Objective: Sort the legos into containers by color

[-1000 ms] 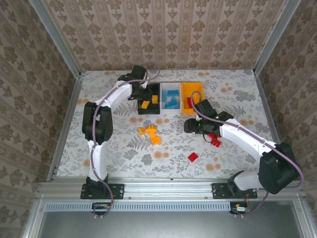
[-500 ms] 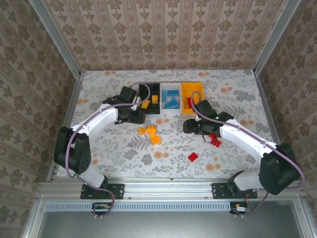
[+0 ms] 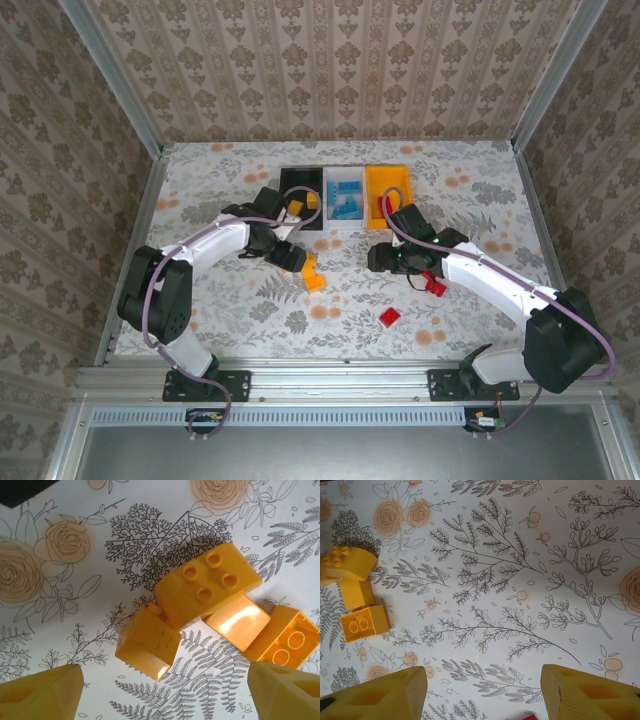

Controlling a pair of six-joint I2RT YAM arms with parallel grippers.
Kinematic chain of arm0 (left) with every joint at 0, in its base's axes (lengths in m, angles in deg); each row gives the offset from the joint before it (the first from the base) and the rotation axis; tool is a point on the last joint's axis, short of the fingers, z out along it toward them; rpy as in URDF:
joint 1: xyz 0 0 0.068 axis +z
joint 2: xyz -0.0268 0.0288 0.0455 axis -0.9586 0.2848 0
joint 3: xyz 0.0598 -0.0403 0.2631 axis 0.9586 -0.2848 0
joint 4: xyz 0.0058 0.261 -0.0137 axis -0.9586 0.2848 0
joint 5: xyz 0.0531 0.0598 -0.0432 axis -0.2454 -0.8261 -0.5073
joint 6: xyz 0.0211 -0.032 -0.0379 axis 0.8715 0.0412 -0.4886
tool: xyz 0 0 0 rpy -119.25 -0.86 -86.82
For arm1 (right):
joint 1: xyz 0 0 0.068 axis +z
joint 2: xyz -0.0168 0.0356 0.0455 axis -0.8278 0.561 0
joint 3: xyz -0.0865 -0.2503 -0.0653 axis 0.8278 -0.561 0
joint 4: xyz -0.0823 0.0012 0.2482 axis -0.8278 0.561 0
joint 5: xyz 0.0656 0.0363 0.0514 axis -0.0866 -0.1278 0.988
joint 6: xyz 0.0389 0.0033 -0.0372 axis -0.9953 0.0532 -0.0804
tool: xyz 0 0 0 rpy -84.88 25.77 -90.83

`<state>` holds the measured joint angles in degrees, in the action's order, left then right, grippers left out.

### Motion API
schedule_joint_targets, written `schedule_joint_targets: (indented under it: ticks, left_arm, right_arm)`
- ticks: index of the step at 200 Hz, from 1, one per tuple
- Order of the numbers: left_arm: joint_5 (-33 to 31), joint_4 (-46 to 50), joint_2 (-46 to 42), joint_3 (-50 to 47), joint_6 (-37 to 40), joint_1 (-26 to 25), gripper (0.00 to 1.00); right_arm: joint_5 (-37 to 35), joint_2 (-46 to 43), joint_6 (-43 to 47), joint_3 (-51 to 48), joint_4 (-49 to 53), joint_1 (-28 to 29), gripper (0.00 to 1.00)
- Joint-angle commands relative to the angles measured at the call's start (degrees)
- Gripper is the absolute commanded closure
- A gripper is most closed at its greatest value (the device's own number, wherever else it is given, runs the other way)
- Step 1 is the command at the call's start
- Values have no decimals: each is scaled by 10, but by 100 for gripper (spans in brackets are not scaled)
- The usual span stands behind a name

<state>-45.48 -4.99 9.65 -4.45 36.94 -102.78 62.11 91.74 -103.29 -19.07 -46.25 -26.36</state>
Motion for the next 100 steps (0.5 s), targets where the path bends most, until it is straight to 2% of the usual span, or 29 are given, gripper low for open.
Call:
schedule_joint_targets:
  ticks: [1,30,61,100]
  left_arm:
    - [34,-7,1,-6,89,-3,13]
    - [36,-20,15,-7,125,-3,12]
    - [5,0,50,17,161,-2,12]
    - [-15,1,75,29,173,8,14]
  right_arm:
    - [-1,-9,1,-5,-1,3,36]
    - [0,-3,4,-3,-3,3,36]
    - [0,-1,5,-4,-5,3,36]
    - [-4,-7,8,-9,0,2,36]
